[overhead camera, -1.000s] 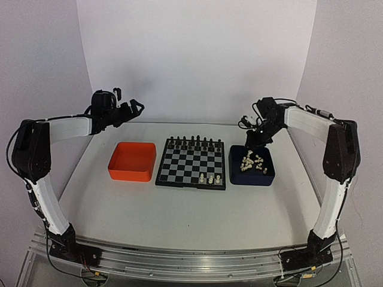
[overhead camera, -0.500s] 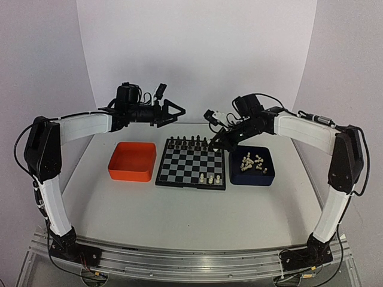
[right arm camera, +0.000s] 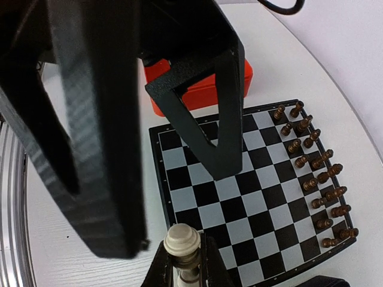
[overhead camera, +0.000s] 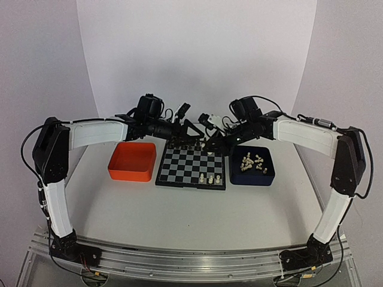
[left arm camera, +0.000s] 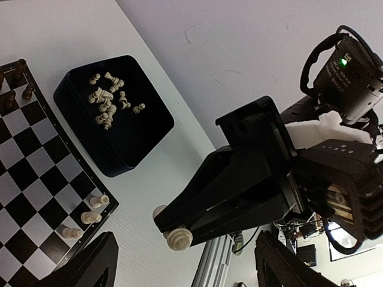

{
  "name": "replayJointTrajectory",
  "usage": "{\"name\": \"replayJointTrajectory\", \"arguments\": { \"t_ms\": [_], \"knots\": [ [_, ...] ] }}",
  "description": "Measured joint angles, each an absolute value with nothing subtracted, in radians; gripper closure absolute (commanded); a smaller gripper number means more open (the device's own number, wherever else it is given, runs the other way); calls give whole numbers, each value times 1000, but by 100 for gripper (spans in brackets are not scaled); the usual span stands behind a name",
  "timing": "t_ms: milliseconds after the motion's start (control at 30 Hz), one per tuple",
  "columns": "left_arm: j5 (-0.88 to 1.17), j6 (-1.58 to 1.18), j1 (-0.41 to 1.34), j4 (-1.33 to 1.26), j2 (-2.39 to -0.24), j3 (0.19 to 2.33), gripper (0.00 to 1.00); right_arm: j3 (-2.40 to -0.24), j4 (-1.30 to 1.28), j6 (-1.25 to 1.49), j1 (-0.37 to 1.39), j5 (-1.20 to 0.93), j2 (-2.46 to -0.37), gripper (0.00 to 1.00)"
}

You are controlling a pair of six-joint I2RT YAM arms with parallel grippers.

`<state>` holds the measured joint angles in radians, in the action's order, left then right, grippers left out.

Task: Set up the chess pieces on the board
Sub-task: Place the chess piece on the chessboard.

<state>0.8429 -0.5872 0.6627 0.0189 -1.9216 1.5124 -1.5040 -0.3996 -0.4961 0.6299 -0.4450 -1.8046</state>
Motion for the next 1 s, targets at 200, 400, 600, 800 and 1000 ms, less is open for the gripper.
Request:
{"name": "replayJointTrajectory", "arguments": {
  "t_ms": [200,400,600,800,1000],
  "knots": [
    [826,-622,686,19,-1952,1512,39,-1483,-393,-516,643,-445,-1780,100],
    [823,-637,692,18,-1959,1512,42,-1474,-386,-530,645,-432,-1758,100],
    [825,-646,693,18,-1960,1512,46,-1470,-375,-535,645,-415,-1757,100],
    [840,-658,693,19,-1972,1523,52,-1464,-366,-546,651,-386,-1757,100],
    [872,-680,690,29,-1997,1549,66,-1448,-344,-555,664,-327,-1757,100]
  ]
}}
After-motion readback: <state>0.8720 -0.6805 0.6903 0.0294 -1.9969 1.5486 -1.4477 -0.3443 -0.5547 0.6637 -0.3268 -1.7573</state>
